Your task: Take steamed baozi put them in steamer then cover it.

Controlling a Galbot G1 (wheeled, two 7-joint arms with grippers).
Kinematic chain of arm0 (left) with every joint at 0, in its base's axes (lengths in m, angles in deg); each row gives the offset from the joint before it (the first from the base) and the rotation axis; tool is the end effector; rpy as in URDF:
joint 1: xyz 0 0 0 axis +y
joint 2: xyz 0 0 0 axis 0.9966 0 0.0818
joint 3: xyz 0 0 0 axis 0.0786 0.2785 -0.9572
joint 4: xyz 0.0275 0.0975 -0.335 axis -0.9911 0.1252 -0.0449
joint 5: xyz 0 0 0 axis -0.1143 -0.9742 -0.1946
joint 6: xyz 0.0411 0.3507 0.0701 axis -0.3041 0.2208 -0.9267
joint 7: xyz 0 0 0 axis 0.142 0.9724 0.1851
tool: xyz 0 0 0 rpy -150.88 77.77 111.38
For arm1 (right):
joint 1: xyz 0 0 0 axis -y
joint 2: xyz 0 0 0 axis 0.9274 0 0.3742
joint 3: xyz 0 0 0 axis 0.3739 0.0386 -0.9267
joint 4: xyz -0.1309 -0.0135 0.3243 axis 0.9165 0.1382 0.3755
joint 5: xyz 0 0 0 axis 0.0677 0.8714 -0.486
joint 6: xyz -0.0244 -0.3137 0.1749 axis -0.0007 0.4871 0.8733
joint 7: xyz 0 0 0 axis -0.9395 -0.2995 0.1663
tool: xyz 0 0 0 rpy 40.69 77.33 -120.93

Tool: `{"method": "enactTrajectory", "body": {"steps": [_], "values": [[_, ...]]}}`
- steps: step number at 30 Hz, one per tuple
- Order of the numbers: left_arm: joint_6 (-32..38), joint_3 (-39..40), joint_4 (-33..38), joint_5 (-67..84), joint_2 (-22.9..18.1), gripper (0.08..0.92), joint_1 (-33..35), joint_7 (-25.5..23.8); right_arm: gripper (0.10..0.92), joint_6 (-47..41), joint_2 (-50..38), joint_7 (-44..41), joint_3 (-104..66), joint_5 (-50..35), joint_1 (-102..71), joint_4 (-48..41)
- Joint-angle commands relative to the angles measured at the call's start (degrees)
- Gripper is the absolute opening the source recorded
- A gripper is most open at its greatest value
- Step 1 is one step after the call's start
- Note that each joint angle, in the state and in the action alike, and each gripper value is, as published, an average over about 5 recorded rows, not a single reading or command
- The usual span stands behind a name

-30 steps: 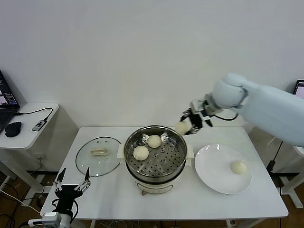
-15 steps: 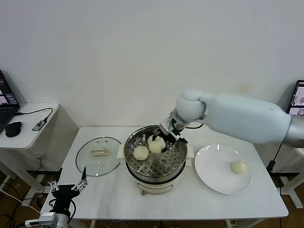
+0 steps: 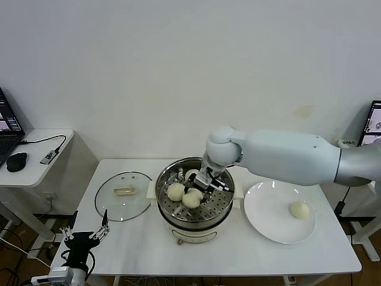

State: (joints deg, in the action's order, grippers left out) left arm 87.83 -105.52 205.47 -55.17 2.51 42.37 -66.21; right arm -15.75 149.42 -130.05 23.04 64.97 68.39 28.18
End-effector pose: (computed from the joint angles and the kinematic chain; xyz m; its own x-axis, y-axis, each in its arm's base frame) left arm 0.1549 0.0939 -0.3000 -0.9875 -0.1297 0.0901 -0.1169 0.9840 0.1344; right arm 0.4870 0.1320 -0.0906 -0.0647 -0.2719 0.9601 -0.3926 -0.8776 -0.2750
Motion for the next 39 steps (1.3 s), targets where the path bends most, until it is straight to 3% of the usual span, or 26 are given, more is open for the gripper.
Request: {"method": "enactTrajectory", "body": {"steps": [1,13,16,21,25,39], "values": [[0.0,0.0,0.0,0.0,-0.1,0.823,0.1,0.0,0.585,5.2,0.6,-1.3,0.8,3.3,0.0,0.4],[0.1,0.2,-0.3,-0.1,-0.3,0.823,0.0,0.1,0.588,5.9,0.2,-1.4,1.2,2.5,-0.8,0.8],[0.0,0.2,-0.3,-0.1,-0.2,0.823,0.0,0.1,0.63,6.3,0.1,-1.0,1.3,2.5,-0.6,0.7],[0.0,0.1,-0.3,0.0,0.0,0.823,-0.2,0.1,0.767,6.4,-0.3,-0.9,0.7,2.1,0.7,0.4],[0.0,0.0,-0.4,0.1,0.3,0.823,-0.4,0.1,0.816,4.2,-1.9,-0.8,-1.1,0.3,1.8,-0.1],[0.2,0.5,-0.8,0.2,2.1,0.823,-1.0,0.0,0.823,-32.1,-20.7,0.4,-5.9,-11.1,4.3,3.9]]}}
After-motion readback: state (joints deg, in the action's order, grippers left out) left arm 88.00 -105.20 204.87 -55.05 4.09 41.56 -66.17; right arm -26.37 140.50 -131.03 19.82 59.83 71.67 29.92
